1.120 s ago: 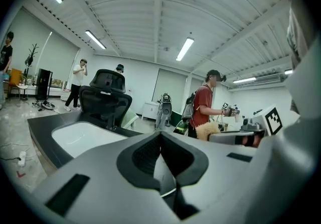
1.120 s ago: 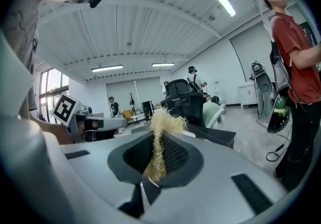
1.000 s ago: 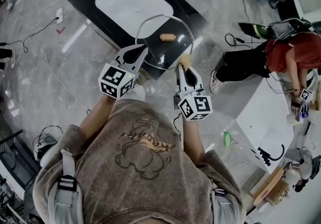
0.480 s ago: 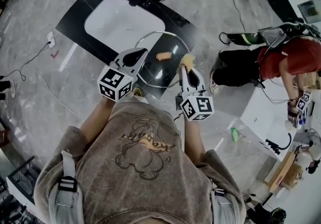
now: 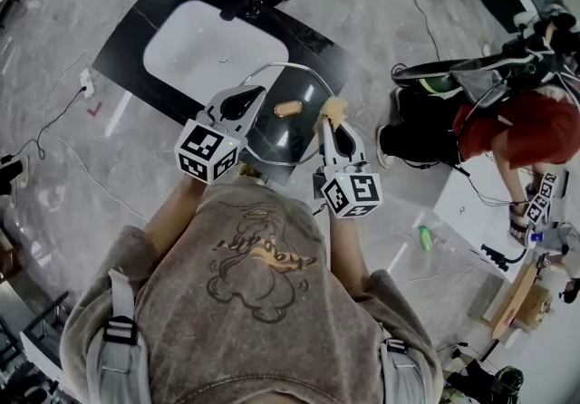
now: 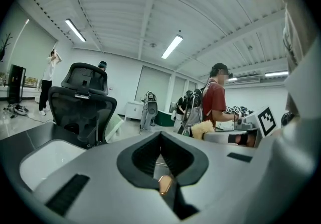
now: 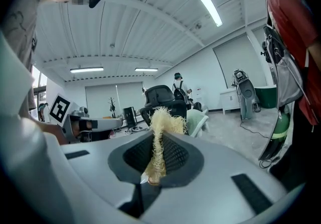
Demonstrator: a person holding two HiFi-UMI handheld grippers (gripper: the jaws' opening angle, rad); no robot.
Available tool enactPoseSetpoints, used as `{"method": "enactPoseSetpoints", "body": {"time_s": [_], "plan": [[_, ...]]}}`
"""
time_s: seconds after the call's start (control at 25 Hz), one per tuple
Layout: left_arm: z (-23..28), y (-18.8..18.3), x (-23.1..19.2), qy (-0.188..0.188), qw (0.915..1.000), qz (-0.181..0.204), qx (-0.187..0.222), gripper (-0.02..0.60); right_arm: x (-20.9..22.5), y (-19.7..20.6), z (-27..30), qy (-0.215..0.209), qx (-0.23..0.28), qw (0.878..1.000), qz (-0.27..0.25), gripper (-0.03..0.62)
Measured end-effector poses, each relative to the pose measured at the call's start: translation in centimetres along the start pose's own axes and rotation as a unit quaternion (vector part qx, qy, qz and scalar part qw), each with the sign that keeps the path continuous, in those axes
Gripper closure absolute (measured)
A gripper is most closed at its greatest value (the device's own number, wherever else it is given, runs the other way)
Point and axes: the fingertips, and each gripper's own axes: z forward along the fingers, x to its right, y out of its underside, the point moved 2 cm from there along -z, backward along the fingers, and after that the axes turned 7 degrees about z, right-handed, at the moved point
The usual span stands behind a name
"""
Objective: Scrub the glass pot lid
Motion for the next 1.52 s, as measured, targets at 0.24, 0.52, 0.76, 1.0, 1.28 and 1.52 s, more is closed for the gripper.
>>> {"method": "enactPoseSetpoints", "body": {"time_s": [0.24,0.52,0.76,1.0,1.28,1.52], "plan": [[1.0,-0.4,0.8,0.013,0.9998,0.015,0.01,0.563,0.5,-0.2,0.3,-0.01,0.0,1.0,0.001,0.553],[2.9,-1.0,1.1,0.025,0.9995,0.014,0.014,0.476,2.1,-0.4,0.6,-0.006,-0.005,1.0,0.001,0.553],[4.2,-1.6,1.1,0.026,0.9991,0.015,0.03,0.291,2.8,-0.8,0.6,-0.008,-0.003,1.0,-0.001,0.553],[5.4,-1.1,1.5,0.044,0.9986,0.028,0.008,0.291,3.5,-1.1,0.9,-0.006,0.001,1.0,-0.001,0.553],[7.3,2.3,2.2,0.079,0.9947,0.048,-0.045,0.291,3.8,-1.1,0.9,-0.002,-0.001,1.0,0.002,0.553],[8.8,7.7,3.0,0.111,0.9856,0.062,-0.111,0.291,4.4,-0.8,0.2,0.005,-0.004,1.0,0.006,0.553]]}}
